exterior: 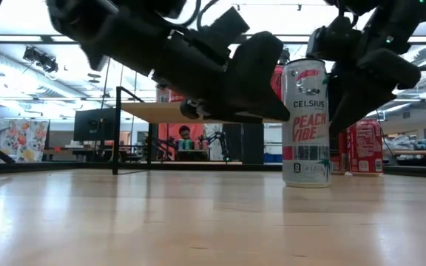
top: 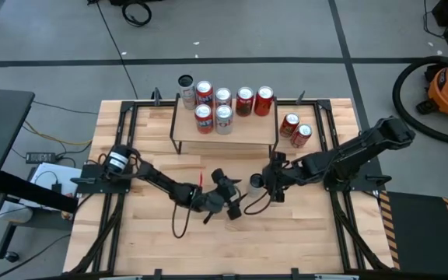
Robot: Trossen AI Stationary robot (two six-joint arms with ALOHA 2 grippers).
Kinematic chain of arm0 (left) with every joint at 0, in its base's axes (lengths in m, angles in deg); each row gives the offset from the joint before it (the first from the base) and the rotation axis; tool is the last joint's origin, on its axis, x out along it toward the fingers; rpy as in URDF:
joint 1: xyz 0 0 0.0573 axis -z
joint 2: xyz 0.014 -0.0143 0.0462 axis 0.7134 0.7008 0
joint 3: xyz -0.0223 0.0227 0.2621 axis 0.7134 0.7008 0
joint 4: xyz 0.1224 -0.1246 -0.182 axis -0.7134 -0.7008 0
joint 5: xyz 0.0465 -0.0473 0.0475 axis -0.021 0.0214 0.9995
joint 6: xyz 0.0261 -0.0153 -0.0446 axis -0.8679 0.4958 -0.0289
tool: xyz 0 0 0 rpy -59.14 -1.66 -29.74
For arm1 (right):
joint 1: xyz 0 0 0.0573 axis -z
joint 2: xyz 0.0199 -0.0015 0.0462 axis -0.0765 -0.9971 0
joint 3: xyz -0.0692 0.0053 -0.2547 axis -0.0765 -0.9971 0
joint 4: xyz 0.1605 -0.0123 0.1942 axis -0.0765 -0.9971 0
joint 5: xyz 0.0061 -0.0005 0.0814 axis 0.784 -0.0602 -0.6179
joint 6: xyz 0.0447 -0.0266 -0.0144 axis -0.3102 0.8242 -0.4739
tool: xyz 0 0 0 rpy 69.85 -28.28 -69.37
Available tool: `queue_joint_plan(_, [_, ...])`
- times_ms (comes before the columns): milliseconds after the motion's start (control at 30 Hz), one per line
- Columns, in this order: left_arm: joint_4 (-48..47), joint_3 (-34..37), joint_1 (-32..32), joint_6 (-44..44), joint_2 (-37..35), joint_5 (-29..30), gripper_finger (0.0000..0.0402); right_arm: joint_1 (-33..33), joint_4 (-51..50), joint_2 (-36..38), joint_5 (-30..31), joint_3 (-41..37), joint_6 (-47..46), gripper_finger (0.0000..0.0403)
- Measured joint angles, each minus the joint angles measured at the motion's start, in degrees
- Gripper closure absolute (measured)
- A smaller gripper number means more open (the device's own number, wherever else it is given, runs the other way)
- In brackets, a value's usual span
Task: Place canned beverage on shelf
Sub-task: Put the white soda can on the shelf aligned with the other white soda can
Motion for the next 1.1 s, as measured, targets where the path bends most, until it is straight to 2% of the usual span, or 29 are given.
queue_joint_plan(167, [-2.2, 0.0, 2.0, -0.8, 0.0, 4.7, 0.0127, 0.7, -1.7, 0.8, -0.5, 0.1, 0.3, 0.0051])
queue_joint_plan(233, [-2.2, 0.0, 1.7, -1.4, 0.0, 4.9, 0.0127, 0.5, -3.9, 1.1, -1.6, 0.4, -0.6, 0.0051])
queue_joint_plan(300, [-2.3, 0.0, 1.0, -1.3, 0.0, 2.5, 0.0127, 0.5, -5.6, 1.5, -4.5, 1.0, -2.0, 0.0051])
queue_joint_plan(400, [-1.9, 0.0, -0.9, 0.3, 0.0, -7.3, 0.0127, 0.5, -6.0, 1.6, -8.9, 1.2, -3.4, 0.0051])
queue_joint_plan(467, [-1.8, 0.0, -2.0, 1.3, 0.0, -10.6, 0.0127, 0.5, -5.5, 1.6, -9.3, 0.9, -3.7, 0.0051])
queue_joint_plan(633, [1.0, 0.0, -3.6, -3.8, 0.0, -10.9, 0.0116, 0.1, -3.5, 1.6, -8.4, 0.0, -3.9, 0.0051])
queue_joint_plan(833, [1.9, 0.0, -5.0, -4.5, -0.1, -18.6, 0.0085, -0.2, 0.4, 1.6, -8.7, -2.0, -3.9, 0.0051])
queue_joint_plan(1000, [0.8, 0.0, -4.8, -7.5, -2.4, -19.1, 0.0083, -0.2, 5.5, 1.6, -9.3, -5.0, -3.7, 0.0051])
queue_joint_plan(1100, [-2.0, 0.0, -4.8, -7.9, -5.6, -19.1, 0.0083, -0.6, 5.2, 1.6, -8.1, -5.4, -3.9, 0.0051])
